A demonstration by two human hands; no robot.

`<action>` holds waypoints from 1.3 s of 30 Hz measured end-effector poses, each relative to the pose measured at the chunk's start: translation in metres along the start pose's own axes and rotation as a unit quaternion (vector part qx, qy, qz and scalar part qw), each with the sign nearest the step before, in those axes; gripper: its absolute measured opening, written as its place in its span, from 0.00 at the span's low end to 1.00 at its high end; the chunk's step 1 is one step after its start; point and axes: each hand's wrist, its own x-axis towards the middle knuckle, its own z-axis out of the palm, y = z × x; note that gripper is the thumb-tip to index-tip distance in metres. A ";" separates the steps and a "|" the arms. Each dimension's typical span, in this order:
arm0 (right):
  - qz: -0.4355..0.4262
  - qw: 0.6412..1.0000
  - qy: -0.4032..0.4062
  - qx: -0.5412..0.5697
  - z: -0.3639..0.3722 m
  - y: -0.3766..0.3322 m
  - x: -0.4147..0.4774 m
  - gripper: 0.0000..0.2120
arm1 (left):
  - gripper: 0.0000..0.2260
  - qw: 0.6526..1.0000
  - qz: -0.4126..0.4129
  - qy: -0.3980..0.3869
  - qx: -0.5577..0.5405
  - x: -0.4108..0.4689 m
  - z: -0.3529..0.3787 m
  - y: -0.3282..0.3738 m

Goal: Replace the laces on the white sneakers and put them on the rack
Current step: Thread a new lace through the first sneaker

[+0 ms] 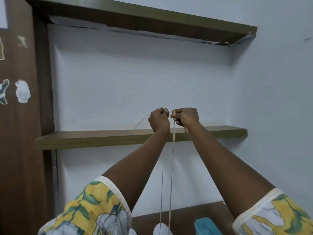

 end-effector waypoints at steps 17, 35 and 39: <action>0.113 0.988 -0.013 0.100 -0.008 0.034 -0.023 0.09 | 0.09 0.992 0.050 -0.081 0.081 -0.030 -0.007 -0.032; 0.269 0.962 -0.051 -0.012 0.001 0.132 -0.054 0.12 | 0.12 0.859 0.120 -0.222 0.445 -0.077 -0.036 -0.136; 0.275 0.959 -0.042 -0.044 0.004 0.148 -0.060 0.10 | 0.12 0.814 0.123 -0.262 0.503 -0.082 -0.038 -0.146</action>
